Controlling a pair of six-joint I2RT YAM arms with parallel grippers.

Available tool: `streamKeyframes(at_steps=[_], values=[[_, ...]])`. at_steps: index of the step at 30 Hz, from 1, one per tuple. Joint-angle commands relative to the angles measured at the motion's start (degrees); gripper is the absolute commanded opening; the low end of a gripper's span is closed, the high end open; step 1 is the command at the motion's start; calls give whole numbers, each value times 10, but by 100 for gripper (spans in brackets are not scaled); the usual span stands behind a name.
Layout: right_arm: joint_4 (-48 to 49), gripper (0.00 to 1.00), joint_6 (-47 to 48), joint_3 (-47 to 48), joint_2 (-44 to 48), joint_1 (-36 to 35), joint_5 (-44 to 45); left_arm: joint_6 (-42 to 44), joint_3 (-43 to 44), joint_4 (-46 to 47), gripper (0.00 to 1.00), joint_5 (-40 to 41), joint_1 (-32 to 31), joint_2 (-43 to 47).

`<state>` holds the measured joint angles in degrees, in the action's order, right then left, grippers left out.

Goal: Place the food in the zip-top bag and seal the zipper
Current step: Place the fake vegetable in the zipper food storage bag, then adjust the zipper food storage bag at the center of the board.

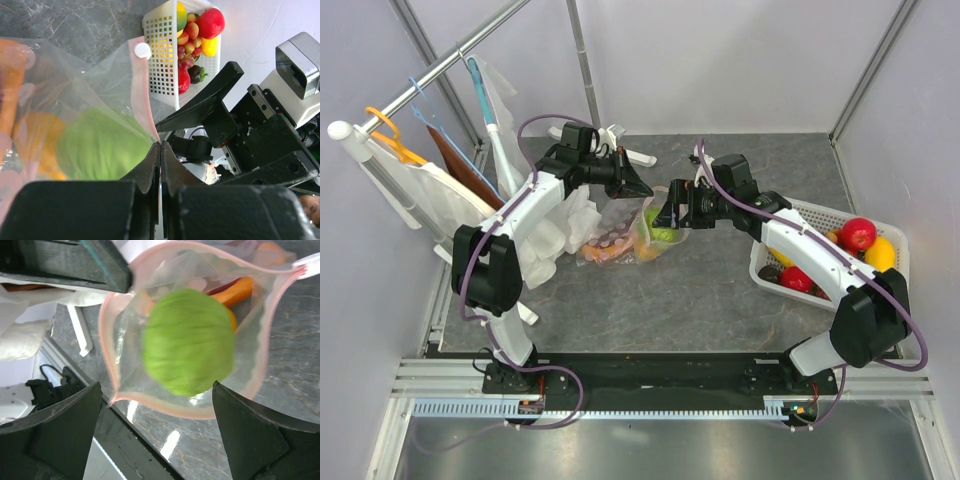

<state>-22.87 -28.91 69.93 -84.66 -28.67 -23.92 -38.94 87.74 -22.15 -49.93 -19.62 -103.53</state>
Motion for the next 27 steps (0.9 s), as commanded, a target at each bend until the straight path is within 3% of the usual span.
streamKeyframes(at_steps=[1,5,10,14,19,24,27], values=[[26,98,2,31,7,-2,-43,-22,7,34,2,-35,-1,39],[1,98,35,56,23,2,-41,-25,7,37,2,-43,1,43],[-65,98,91,106,49,74,-69,-25,-2,38,2,-55,2,53],[-234,98,274,151,59,153,-71,-18,-16,35,2,-60,2,65],[-417,98,427,178,59,267,-11,-11,-20,28,2,-57,2,68],[-534,96,600,180,34,422,-10,-9,-20,26,2,-56,2,69],[-590,94,654,142,9,455,39,-6,-22,26,2,-53,1,71]])
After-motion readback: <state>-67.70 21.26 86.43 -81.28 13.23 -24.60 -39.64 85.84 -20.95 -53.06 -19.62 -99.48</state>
